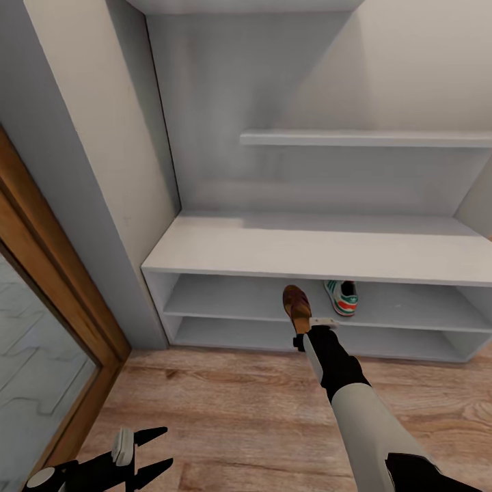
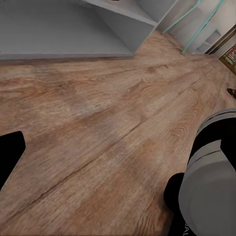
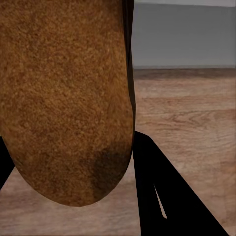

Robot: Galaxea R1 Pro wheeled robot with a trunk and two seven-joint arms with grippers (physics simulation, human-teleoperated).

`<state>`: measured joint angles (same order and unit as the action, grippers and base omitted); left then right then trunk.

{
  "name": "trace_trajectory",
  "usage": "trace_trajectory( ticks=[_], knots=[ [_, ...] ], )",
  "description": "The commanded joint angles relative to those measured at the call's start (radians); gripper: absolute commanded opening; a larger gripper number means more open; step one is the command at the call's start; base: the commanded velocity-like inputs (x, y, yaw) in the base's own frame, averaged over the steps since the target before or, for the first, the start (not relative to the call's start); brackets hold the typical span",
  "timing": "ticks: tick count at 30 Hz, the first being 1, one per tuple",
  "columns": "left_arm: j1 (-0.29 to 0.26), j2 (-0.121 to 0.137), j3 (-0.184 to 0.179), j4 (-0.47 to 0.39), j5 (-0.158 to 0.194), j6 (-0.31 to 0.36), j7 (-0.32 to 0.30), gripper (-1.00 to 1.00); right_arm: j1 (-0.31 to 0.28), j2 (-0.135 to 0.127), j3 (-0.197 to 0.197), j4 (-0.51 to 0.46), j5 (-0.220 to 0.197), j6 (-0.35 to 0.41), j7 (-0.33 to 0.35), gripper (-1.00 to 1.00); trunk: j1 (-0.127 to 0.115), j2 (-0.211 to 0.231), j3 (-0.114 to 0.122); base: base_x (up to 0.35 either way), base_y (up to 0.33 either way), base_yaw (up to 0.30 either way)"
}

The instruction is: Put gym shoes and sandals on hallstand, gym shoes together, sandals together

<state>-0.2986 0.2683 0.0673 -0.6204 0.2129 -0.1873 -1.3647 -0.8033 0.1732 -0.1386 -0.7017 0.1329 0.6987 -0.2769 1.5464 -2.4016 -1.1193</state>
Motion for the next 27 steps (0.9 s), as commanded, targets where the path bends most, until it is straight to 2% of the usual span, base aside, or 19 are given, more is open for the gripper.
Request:
trace_trajectory(
  ticks=[1, 18, 27],
  knots=[
    [-0.001, 0.0, 0.0, 0.001, 0.002, -0.008, -0.002, 1.0, -0.001, 0.001, -0.004, -0.002, 0.007, 0.005, 0.001, -1.0, 0.0, 0.0, -0.001, 0.022, 0.004, 0.0],
    [-0.001, 0.0, 0.0, 0.001, 0.002, -0.008, -0.002, 1.0, -0.001, 0.001, -0.004, -0.002, 0.007, 0.005, 0.001, -1.0, 0.0, 0.0, -0.001, 0.277, 0.0, 0.0],
    [-0.001, 0.0, 0.0, 0.001, 0.002, -0.009, -0.002, 1.0, -0.001, 0.001, -0.004, 0.0, 0.007, 0.005, 0.001, -1.0, 0.0, 0.0, -0.001, 0.077, 0.0, 0.0]
  ],
)
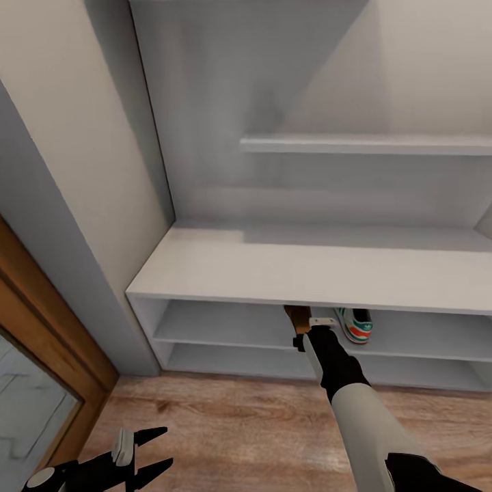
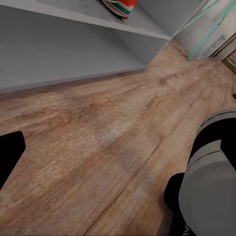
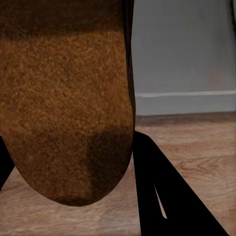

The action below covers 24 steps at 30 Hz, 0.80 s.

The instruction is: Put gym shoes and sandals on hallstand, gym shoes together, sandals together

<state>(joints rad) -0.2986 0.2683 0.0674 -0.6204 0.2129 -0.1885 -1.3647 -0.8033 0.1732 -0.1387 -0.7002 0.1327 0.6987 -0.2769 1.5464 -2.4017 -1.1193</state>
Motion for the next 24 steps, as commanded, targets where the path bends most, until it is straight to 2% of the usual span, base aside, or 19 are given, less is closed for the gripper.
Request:
trace_trajectory(
  ticks=[1, 8, 24],
  knots=[
    [-0.001, 0.0, 0.0, 0.001, 0.002, -0.007, -0.002, 1.0, -0.001, 0.001, -0.004, -0.001, 0.007, 0.005, 0.001, -1.0, 0.0, 0.0, -0.001, 0.126, 0.0, 0.0],
    [-0.001, 0.0, 0.0, 0.001, 0.002, -0.008, -0.001, 1.0, 0.0, 0.001, -0.005, -0.001, 0.007, 0.005, 0.001, -1.0, 0.0, 0.0, -0.001, 0.191, 0.0, 0.0],
    [-0.001, 0.0, 0.0, 0.002, 0.002, -0.008, -0.002, 1.0, -0.001, 0.001, -0.006, -0.001, 0.007, 0.005, 0.001, -1.0, 0.0, 0.0, -0.001, 0.006, 0.0, 0.0]
  ],
)
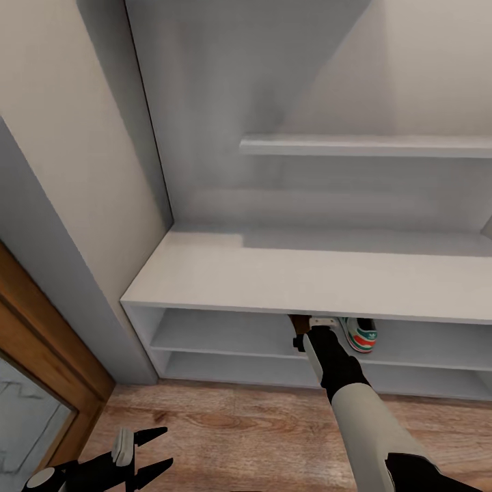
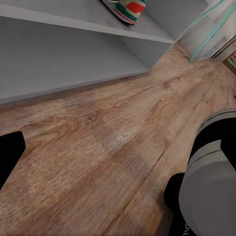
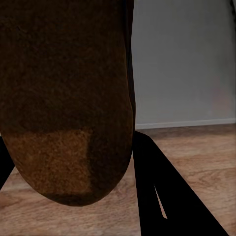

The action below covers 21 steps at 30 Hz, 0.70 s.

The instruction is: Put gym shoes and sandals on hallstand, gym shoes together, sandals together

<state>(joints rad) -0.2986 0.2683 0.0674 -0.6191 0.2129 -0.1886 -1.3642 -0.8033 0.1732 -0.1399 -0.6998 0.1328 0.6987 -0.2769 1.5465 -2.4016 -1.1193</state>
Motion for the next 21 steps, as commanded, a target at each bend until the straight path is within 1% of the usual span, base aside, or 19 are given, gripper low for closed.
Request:
trace_trajectory(
  ticks=[1, 16, 21],
  knots=[
    [-0.001, 0.0, 0.0, 0.0, 0.002, -0.008, -0.002, 1.0, 0.0, 0.001, -0.004, -0.001, 0.007, 0.005, 0.001, -1.0, 0.0, 0.0, -0.001, 0.0, 0.0, 0.0],
    [-0.001, 0.0, 0.0, -0.001, 0.003, -0.008, -0.002, 1.0, 0.0, 0.001, -0.004, -0.004, 0.007, 0.005, 0.001, -1.0, 0.0, 0.0, -0.001, 0.0, 0.0, 0.0],
    [-0.001, 0.0, -0.002, -0.001, 0.002, -0.006, -0.002, 1.0, 0.0, 0.001, -0.003, -0.004, 0.007, 0.005, 0.001, -1.0, 0.019, -0.035, -0.019, 0.0, 0.0, 0.0]
  ],
)
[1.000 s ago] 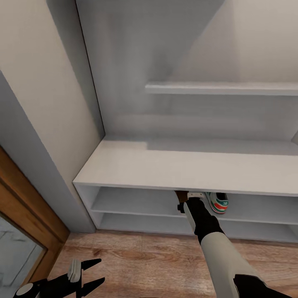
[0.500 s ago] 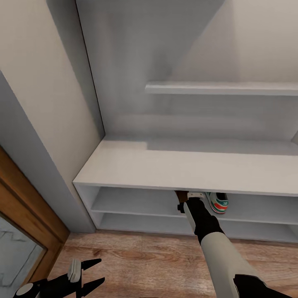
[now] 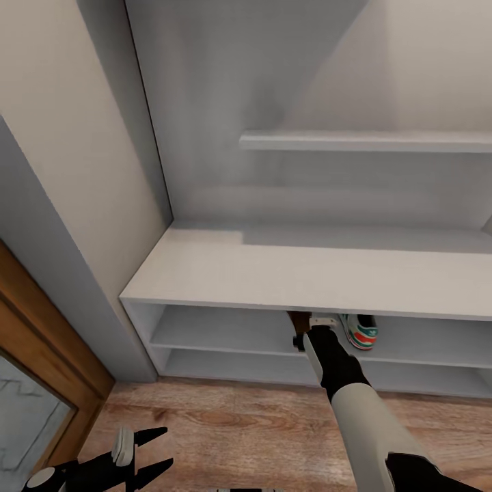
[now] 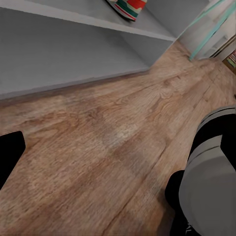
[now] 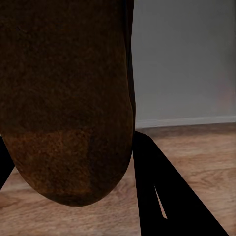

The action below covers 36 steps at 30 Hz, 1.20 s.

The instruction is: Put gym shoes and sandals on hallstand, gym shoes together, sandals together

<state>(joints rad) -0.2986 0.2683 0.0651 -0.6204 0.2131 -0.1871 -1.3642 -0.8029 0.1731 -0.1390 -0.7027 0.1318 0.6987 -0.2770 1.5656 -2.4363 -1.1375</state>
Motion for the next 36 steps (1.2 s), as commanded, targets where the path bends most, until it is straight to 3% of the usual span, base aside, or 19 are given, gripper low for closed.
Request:
trace_trajectory(
  ticks=[1, 8, 36],
  knots=[
    [-0.001, 0.0, 0.0, 0.001, 0.002, -0.008, -0.002, 1.0, -0.001, 0.001, -0.004, -0.001, 0.008, 0.005, 0.001, -1.0, 0.004, -0.008, -0.005, 0.0, 0.0, 0.0],
    [-0.001, 0.0, 0.001, 0.001, 0.002, -0.008, -0.002, 1.0, -0.001, 0.001, -0.005, -0.001, 0.008, 0.005, 0.001, -1.0, 0.019, -0.036, -0.028, 0.0, 0.0, 0.0],
    [-0.001, 0.0, 0.002, 0.001, 0.002, -0.009, -0.003, 1.0, -0.001, 0.001, -0.005, -0.003, 0.008, 0.005, 0.001, -1.0, 0.019, -0.036, -0.03, 0.048, 0.01, 0.0]
  ],
)
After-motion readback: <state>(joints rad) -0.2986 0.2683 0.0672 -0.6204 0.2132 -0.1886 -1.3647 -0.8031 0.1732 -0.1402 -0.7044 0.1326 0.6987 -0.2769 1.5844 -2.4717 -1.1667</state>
